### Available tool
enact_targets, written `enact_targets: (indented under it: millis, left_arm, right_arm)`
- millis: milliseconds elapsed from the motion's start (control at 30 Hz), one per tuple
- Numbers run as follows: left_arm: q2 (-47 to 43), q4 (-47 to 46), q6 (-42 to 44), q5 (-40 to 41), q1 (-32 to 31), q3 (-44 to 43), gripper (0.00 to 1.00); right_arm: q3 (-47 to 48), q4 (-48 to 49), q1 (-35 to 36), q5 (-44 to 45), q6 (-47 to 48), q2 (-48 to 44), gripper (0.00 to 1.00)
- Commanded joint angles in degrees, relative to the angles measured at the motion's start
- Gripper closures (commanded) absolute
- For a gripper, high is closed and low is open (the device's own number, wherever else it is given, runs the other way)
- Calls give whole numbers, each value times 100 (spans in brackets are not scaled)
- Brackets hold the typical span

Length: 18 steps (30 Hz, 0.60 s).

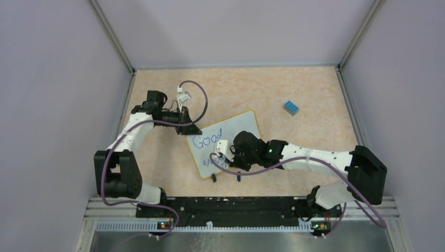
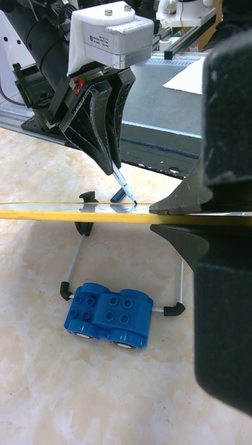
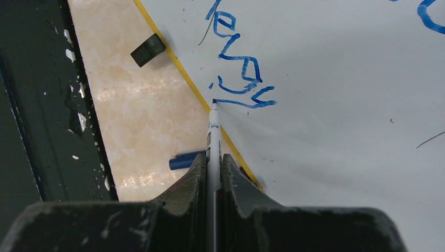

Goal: Write a sentence on the whiteboard

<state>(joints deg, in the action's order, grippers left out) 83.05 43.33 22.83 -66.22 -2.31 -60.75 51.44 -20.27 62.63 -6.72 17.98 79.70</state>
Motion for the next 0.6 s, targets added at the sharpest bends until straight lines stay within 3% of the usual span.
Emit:
enact_targets:
  millis: [0,233,567]
  left_arm:
    - [67,-54,152,488,19,-46,100]
    - [79,-62,143,472,17,-68,100]
    - [49,-61,126,489,15,-60,100]
  right_arm:
    - [359,60,24,-84,48,-69,100]
    - [187,-71,-41,-470,63,-710,100]
    - [-193,-105,-805,-521,63,-1202,100]
